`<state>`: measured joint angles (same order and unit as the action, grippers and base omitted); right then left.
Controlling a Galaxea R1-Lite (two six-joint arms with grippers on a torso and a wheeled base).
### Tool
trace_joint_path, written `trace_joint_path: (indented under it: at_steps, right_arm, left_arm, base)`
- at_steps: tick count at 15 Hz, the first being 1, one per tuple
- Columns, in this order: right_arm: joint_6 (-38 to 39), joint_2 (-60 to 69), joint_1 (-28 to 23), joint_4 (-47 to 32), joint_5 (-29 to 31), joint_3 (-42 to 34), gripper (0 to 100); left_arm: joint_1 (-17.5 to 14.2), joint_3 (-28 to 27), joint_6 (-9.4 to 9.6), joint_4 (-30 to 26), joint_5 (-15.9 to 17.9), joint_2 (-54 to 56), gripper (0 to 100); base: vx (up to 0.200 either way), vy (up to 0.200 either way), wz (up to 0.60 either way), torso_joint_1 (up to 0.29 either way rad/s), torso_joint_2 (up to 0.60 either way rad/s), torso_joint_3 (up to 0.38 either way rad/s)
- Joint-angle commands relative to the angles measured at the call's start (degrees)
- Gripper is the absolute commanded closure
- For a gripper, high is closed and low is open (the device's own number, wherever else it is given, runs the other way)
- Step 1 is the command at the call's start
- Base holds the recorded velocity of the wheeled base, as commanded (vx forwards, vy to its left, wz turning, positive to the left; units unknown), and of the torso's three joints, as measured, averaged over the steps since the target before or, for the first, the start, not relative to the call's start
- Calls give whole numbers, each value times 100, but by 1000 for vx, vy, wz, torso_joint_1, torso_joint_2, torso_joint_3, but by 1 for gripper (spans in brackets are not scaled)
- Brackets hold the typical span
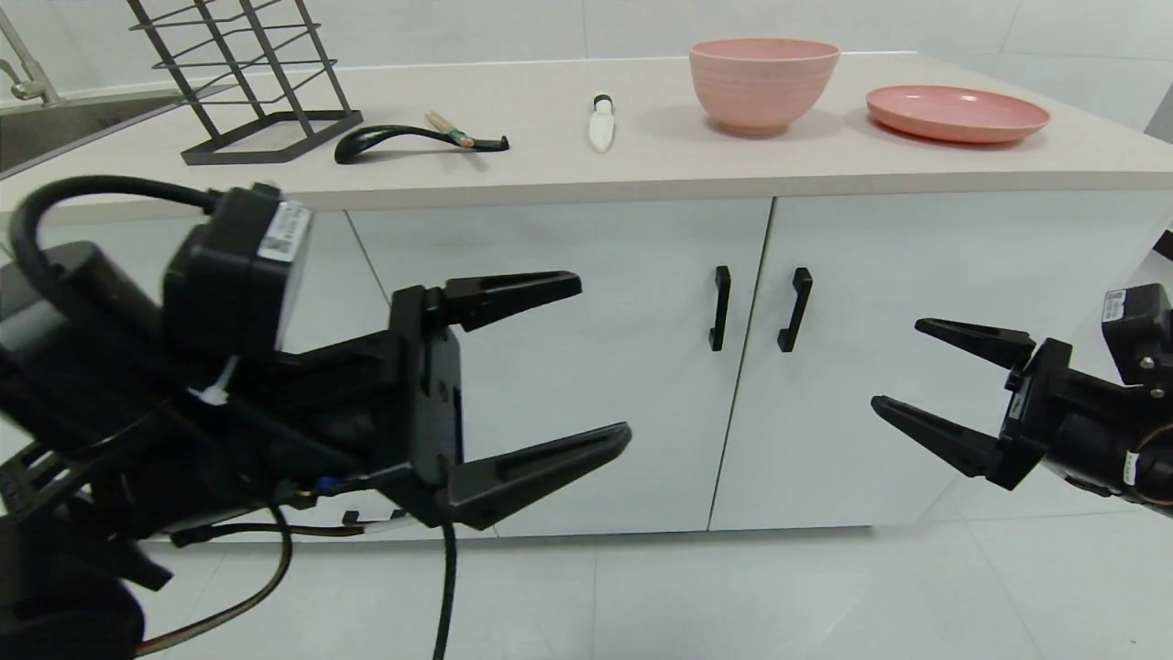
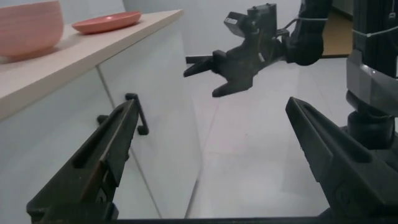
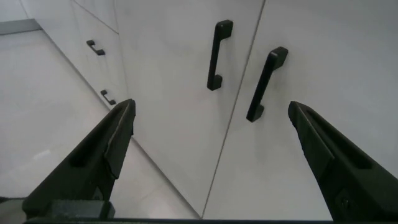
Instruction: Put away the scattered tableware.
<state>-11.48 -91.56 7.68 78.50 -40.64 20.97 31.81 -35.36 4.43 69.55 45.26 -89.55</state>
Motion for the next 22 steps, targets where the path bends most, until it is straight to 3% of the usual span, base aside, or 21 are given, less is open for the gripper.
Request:
trace_joint_path:
  at_steps: [1,2,3,4,9,11,13,15,17,19,22]
  right_arm:
    - [-91,-415,41,61,-67,30,0]
    - [-117,-538,260,61,-67,100,0]
    - [-117,-679,348,69,-67,197,0]
    - [-126,-819,383,69,-67,347,0]
    - [-108,-1399,348,69,-67,1173,0]
    - [-100,-1628,322,78,-67,1436,0]
    - [-100,-1830,322,78,-67,1630,0]
    - [-100,-2058,313,78,-67,1806,0]
    - [-100,-2164,322,87,-67,1946,0]
    - [-100,-2208,313,96,-67,2113,0]
    - [-108,-2269,313,131,-67,2192,0]
  left_arm:
    - [379,-331,6,6,-132,-607,0]
    - [766,-463,-21,-38,-624,-713,0]
    - [942,-594,-91,-47,-1011,-871,0]
    - [994,-735,-170,-64,-1178,-1038,0]
    - [1065,-1667,-196,-222,-1318,-1847,0]
    - [1056,-1825,-170,-319,-1318,-2145,0]
    - [1056,-2159,102,-310,-1274,-2550,0]
    - [1056,-2739,296,-319,-870,-2954,0]
    - [1047,-3090,287,-337,-325,-3165,0]
    - [994,-3143,278,-679,-272,-3174,0]
    - [933,-3574,278,-714,-343,-3314,0]
  base:
    - [0,0,0,0,0,0]
    - [0,0,0,0,0,0]
    - [0,0,0,0,0,0]
    - [0,0,0,0,0,0]
    - [0,0,0,0,0,0]
    - [0,0,0,0,0,0]
    - [0,0,0,0,0,0]
    - [0,0,0,0,0,0]
    - [0,0,0,0,0,0]
    - [0,0,0,0,0,0]
    - [0,0,0,0,0,0]
